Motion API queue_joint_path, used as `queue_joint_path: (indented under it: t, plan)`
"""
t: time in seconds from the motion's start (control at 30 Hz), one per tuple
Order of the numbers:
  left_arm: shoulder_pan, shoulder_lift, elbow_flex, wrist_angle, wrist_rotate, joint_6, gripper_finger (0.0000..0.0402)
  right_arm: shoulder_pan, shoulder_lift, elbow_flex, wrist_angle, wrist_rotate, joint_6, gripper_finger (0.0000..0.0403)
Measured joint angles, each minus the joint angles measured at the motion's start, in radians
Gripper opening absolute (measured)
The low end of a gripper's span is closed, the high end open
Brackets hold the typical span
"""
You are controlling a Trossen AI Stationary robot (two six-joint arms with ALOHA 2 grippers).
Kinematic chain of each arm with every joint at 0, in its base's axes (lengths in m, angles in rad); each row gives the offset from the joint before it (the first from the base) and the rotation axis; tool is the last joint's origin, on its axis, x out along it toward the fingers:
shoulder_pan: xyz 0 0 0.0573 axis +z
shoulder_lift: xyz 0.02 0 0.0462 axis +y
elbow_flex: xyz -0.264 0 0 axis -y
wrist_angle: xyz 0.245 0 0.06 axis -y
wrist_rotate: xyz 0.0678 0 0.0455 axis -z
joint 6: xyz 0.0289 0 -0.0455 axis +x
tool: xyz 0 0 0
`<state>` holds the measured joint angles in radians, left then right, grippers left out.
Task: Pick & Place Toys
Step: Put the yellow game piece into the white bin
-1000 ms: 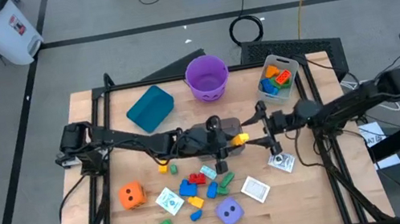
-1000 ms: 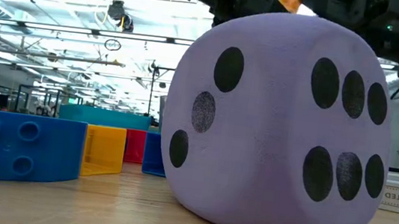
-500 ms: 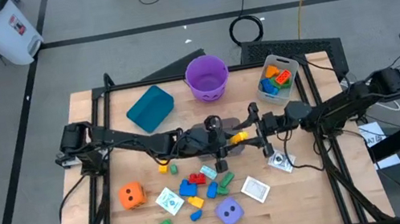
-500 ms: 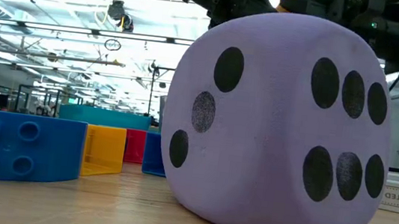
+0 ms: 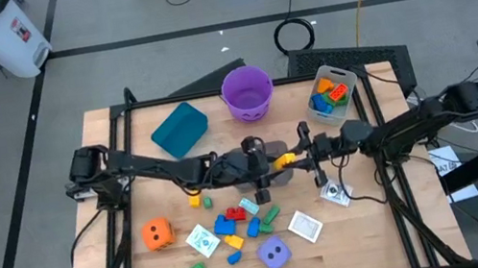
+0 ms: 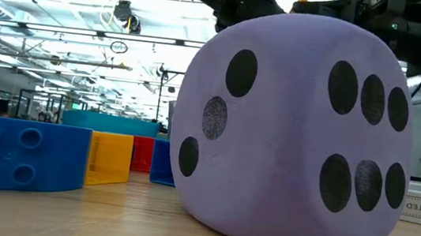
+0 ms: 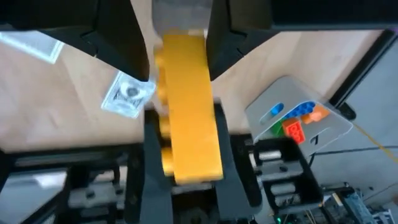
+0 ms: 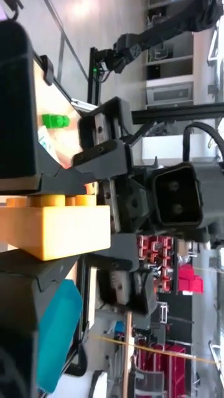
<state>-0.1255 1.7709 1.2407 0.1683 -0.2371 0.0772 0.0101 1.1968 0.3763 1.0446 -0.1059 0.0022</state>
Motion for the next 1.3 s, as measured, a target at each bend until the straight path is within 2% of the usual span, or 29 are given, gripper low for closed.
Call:
queue_joint_path:
  t: [0.17,0.27,0.4,0.6,0.7,0.8,0.97,1.13,1.3]
  plan:
    - [0.022,-0.084,-0.001,-0.143,0.009,-0.038,0.018,-0.045,-0.112,0.0,-0.149,0.001,0.044,0.0075]
    - [0.039,-0.125,-0.046,-0.132,0.039,-0.046,0.0181,-0.078,-0.191,-0.001,-0.265,0.004,0.06,0.0069]
    - [0.062,-0.186,-0.18,0.01,0.055,-0.063,0.0181,-0.133,-0.287,-0.015,-0.388,0.009,0.065,0.006]
    - [0.131,-0.317,-0.444,0.245,0.053,-0.135,0.0182,-0.25,-0.411,-0.092,-0.436,0.066,0.103,0.0068]
    - [0.158,-0.386,-0.556,0.352,0.052,-0.175,0.0182,-0.336,-0.457,-0.142,-0.437,0.139,0.13,0.0068]
    - [0.172,-0.427,-0.638,0.434,0.051,-0.219,0.0182,-0.428,-0.484,-0.19,-0.457,0.262,0.143,0.0062]
    - [0.173,-0.433,-0.679,0.518,0.052,-0.238,0.0182,-0.583,-0.488,-0.247,-0.532,0.48,0.127,0.0067]
    - [0.173,-0.424,-0.678,0.541,0.052,-0.238,0.0182,-0.694,-0.487,-0.254,-0.621,0.498,0.146,0.0094]
    - [0.173,-0.425,-0.678,0.544,0.052,-0.238,0.0182,-0.729,-0.487,-0.254,-0.634,0.498,0.147,0.0137]
